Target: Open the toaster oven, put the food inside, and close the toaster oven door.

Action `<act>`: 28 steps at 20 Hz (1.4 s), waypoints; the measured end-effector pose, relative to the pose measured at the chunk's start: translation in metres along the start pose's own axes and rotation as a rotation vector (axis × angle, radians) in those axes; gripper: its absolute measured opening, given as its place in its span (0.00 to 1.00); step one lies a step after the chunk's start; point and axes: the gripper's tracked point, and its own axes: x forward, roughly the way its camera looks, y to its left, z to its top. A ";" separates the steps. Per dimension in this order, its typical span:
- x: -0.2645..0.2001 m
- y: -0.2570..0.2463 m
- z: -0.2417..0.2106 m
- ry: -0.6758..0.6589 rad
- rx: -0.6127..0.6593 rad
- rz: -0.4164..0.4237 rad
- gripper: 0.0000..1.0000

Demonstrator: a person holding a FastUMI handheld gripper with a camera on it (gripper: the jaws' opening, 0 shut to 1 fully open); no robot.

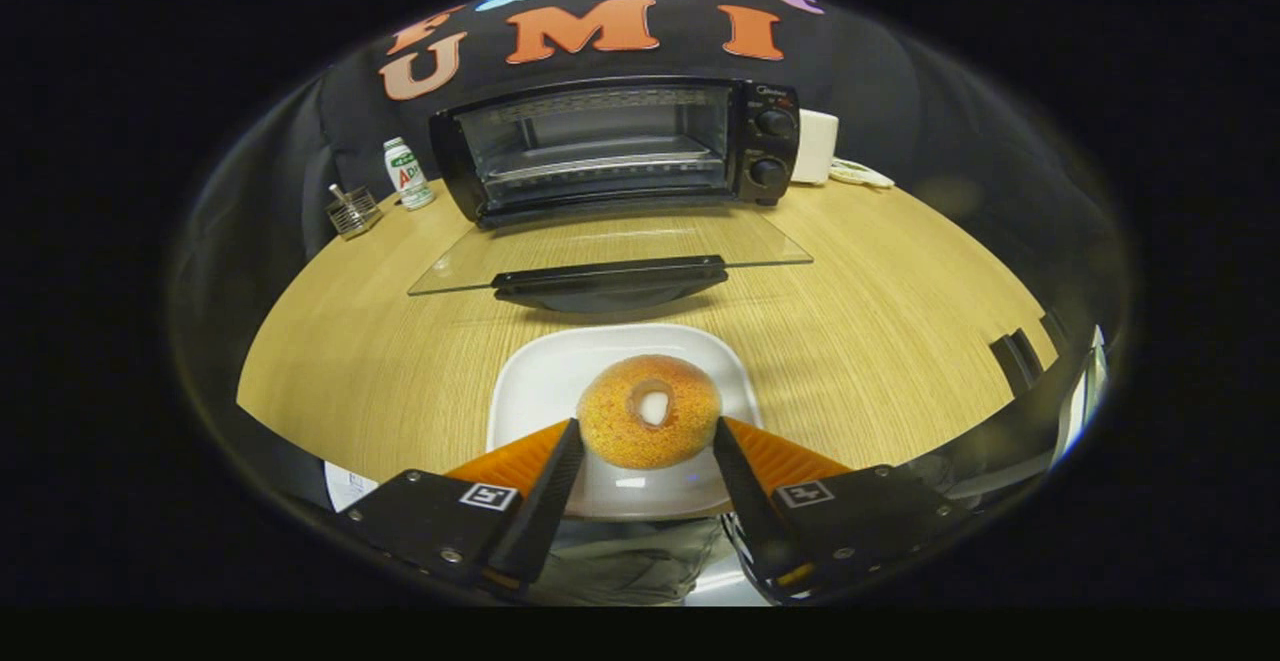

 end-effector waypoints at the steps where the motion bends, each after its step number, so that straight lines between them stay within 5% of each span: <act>1: -0.001 0.001 0.001 0.003 0.003 0.002 0.71; 5: -0.013 0.003 0.013 -0.008 0.004 0.007 0.60; 17: -0.051 0.011 0.105 -0.147 -0.046 0.015 0.59; 28: 0.000 0.038 0.204 -0.220 -0.150 0.049 0.59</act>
